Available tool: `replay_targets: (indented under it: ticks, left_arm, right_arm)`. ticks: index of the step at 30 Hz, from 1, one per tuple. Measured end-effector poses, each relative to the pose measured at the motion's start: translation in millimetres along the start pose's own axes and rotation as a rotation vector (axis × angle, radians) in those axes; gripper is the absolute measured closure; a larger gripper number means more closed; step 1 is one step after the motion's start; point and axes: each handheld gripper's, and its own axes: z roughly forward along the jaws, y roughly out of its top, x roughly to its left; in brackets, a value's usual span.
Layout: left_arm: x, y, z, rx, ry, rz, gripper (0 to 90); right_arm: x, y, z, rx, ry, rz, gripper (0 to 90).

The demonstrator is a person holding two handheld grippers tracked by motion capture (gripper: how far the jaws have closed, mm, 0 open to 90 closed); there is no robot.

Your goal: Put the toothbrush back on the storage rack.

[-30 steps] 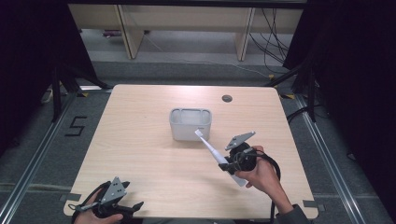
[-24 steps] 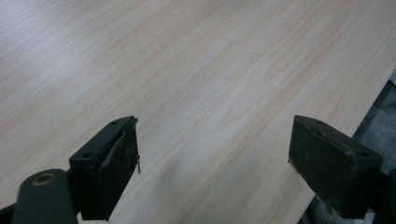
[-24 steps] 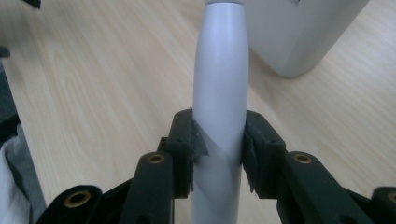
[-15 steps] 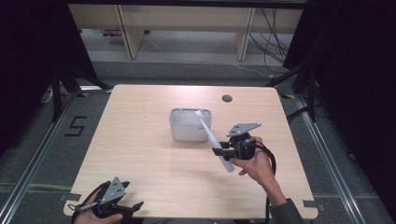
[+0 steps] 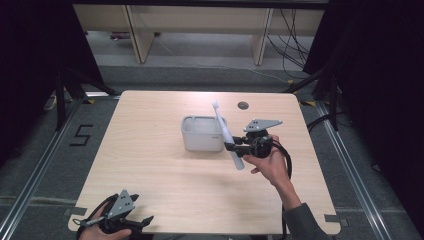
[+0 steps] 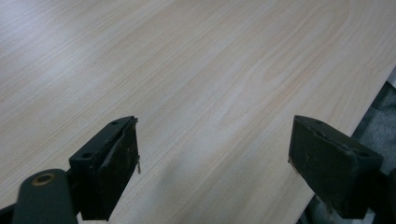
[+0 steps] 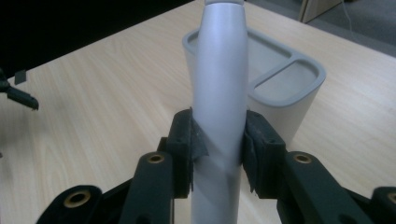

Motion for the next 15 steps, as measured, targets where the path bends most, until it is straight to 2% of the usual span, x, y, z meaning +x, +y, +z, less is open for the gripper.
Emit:
replay_targets:
  ticks: [1,2,4,5,7,8,9,10,11,12,13,15]
  left_arm:
    - [-0.7,-0.1,0.5,-0.004,0.003,-0.013,15.6]
    - [-0.8,-0.1,0.3,-0.004,0.002,-0.016,15.5]
    - [-0.2,0.3,0.2,-0.008,0.001,-0.002,15.6]
    - [-0.7,-0.2,0.0,-0.002,0.000,-0.009,15.6]
    - [-0.2,-0.1,0.3,-0.004,0.004,-0.008,15.6]
    - [-1.2,-0.2,0.3,-0.005,0.003,-0.021,15.6]
    - [0.0,0.3,0.1,-0.006,-0.001,0.003,15.6]
    - [-0.6,0.0,0.1,-0.005,-0.003,-0.005,15.6]
    - [-0.4,0.0,0.3,-0.004,-0.001,-0.005,15.5]
    - [-1.5,-0.2,0.6,-0.006,-0.003,-0.023,15.6]
    - [-0.2,0.3,0.3,-0.006,-0.001,0.002,15.6]
    - [-1.2,-0.1,0.1,-0.006,-0.001,-0.012,15.6]
  right_arm:
    - [-1.3,1.6,-0.1,-0.011,-0.005,0.007,66.7]
    - [-3.7,3.1,1.1,-0.038,-0.009,-0.012,66.7]
    - [-4.2,5.9,1.2,-0.043,-0.004,0.021,66.8]
    - [-7.5,7.4,3.2,-0.062,0.005,-0.005,66.8]
    - [-7.6,9.1,3.4,-0.068,-0.006,0.029,66.7]
    - [-10.2,10.2,3.3,-0.077,-0.018,0.003,66.7]
    - [-10.0,11.1,4.4,-0.083,-0.002,0.024,66.8]
    - [-11.6,12.1,4.1,-0.094,-0.021,0.005,66.8]
    - [-11.1,13.2,5.4,-0.103,-0.014,0.027,66.7]
    - [-13.5,14.7,5.1,-0.100,-0.019,0.012,66.7]
    - [-13.1,15.5,6.5,-0.114,-0.010,0.033,66.7]
    - [-14.9,18.2,7.7,-0.123,-0.013,0.034,66.8]
